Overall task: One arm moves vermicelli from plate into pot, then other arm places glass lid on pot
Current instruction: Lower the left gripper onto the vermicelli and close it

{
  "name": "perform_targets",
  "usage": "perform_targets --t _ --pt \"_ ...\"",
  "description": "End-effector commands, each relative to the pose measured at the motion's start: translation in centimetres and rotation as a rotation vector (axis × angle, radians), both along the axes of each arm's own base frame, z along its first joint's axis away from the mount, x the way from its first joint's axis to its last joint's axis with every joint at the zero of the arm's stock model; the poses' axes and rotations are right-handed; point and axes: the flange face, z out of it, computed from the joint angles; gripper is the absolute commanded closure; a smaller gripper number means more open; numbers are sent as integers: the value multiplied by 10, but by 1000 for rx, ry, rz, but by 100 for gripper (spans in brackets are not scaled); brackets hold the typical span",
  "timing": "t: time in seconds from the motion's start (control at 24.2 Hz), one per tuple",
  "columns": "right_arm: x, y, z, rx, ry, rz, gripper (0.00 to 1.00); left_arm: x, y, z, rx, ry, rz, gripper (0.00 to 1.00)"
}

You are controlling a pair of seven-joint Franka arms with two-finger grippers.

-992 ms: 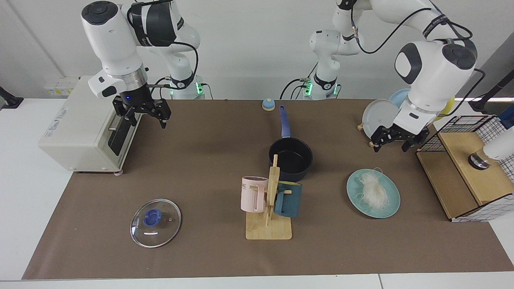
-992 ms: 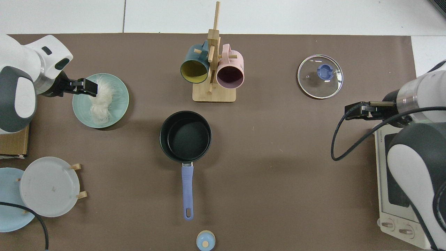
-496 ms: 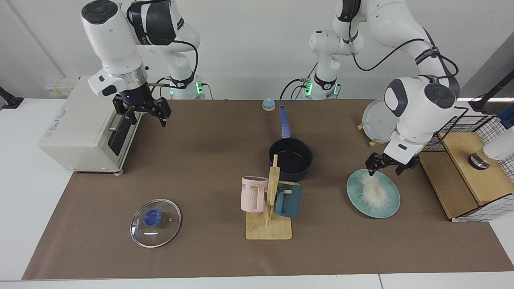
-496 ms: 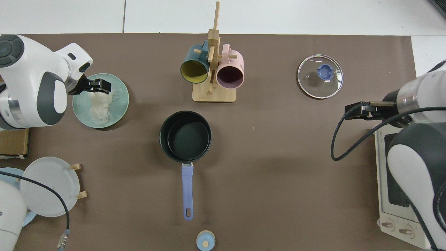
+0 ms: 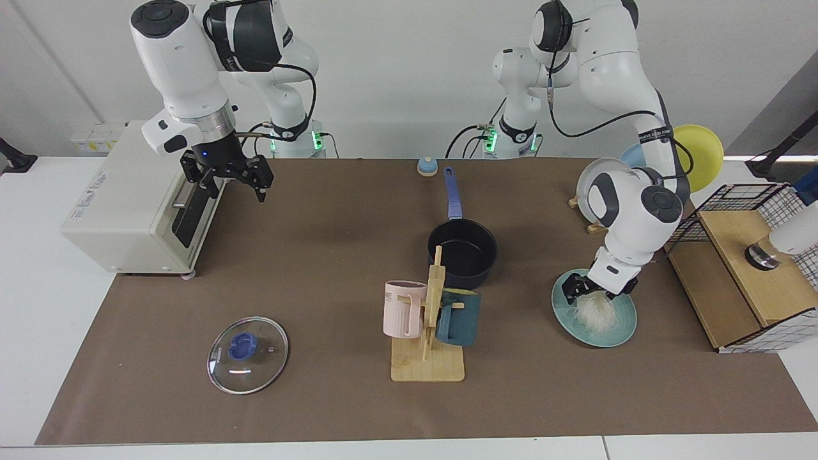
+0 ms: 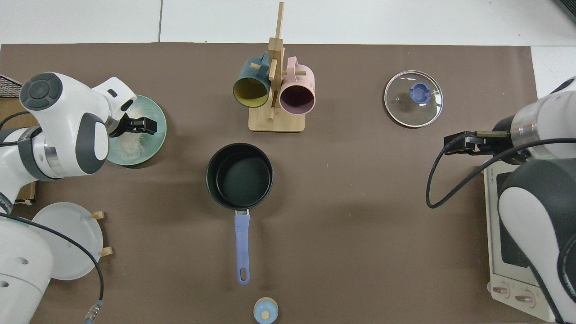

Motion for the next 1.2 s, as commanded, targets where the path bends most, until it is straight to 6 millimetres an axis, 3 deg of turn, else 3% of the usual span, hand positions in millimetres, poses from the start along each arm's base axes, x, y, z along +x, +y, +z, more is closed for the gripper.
perform_targets --t 0.0,0.12,0.21,0.25,0.29,0.41,0.45,0.79,1.03,1.16 --pt "-6 0 4 4 1 12 0 -5 -2 -8 -4 -13 -9 0" --pt "-6 0 3 3 1 14 0 -5 -1 -10 -3 -12 -12 0" --pt "-6 0 3 0 1 16 0 -4 2 -10 -2 -19 -18 5" --pt "-6 1 3 1 1 22 0 -4 3 -10 2 -22 -53 15" --pt "-6 0 3 4 0 27 0 -3 4 -9 5 -29 -107 33" --pt "-5 1 5 3 -9 44 0 -3 6 -14 -7 -28 -131 95" --pt "-5 1 5 2 -9 45 0 -3 7 -15 -16 -27 -106 100" --pt "-4 -1 4 3 -12 40 0 0 12 -8 -35 -19 -45 100" --pt "-2 -4 3 1 -15 43 0 14 14 34 -38 42 -56 100" --pt "2 -3 6 -9 -18 46 0 20 12 74 -28 37 -75 100"
